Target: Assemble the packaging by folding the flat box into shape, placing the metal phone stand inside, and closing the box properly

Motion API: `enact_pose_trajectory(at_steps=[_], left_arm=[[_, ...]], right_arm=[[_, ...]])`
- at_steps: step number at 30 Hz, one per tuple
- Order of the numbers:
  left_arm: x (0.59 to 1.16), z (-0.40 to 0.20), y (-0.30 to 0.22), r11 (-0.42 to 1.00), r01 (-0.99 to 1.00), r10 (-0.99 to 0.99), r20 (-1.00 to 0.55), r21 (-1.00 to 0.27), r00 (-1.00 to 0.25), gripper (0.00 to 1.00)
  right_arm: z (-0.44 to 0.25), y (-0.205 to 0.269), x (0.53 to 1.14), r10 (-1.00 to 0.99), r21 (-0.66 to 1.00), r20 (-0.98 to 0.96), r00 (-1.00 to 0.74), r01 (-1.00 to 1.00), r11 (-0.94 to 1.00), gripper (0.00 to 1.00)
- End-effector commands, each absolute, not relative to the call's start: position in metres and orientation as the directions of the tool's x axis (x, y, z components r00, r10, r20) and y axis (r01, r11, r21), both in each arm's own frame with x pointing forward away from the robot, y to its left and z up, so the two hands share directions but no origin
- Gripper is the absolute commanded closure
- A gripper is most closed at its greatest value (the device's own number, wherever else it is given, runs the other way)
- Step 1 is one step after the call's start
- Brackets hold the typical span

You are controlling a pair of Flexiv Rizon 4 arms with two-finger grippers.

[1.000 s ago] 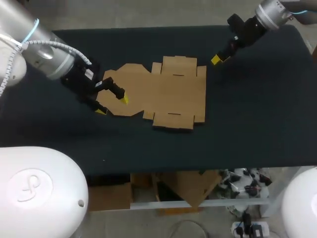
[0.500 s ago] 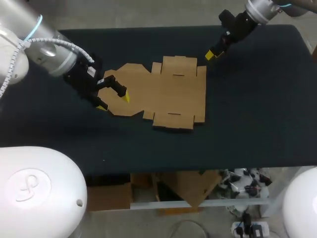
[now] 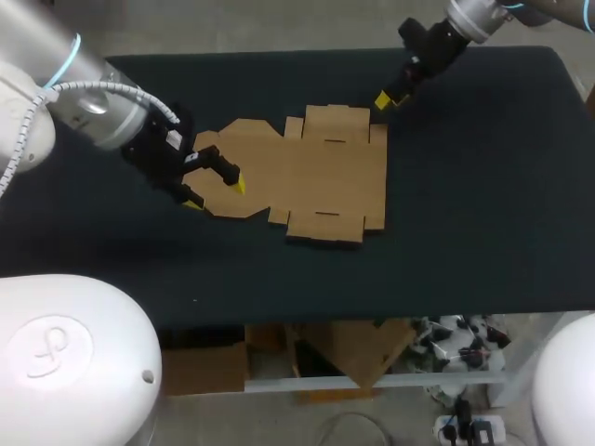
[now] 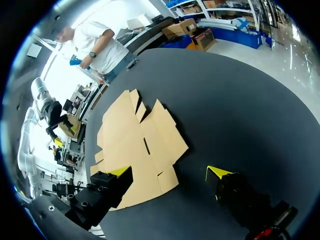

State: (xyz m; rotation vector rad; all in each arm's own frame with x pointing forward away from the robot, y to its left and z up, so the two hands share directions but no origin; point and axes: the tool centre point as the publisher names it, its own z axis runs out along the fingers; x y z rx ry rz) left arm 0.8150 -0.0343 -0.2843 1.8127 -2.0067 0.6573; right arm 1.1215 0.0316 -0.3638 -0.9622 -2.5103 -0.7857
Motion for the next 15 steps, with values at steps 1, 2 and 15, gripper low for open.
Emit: enact_pose_trajectory(at_steps=[1, 2, 15], left_arm=[[0.812, -0.284, -0.035, 0.064, -0.992, -0.829, 0.548, -0.11, -0.114, 0.0], [0.812, -0.284, -0.035, 0.064, -0.992, -0.829, 0.548, -0.111, -0.115, 0.0], [0.813, -0.286, -0.035, 0.077, -0.99, -0.831, 0.541, -0.117, -0.128, 0.0]], right_arm=[[-0.368, 0.037, 1.132, 0.487, 0.351, 0.521, -0.701, 0.696, 0.627, 0.0], [-0.369, 0.038, 1.133, 0.486, 0.351, 0.522, -0.701, 0.696, 0.627, 0.0], [-0.381, 0.049, 1.136, 0.477, 0.328, 0.546, -0.689, 0.7, 0.634, 0.0]])
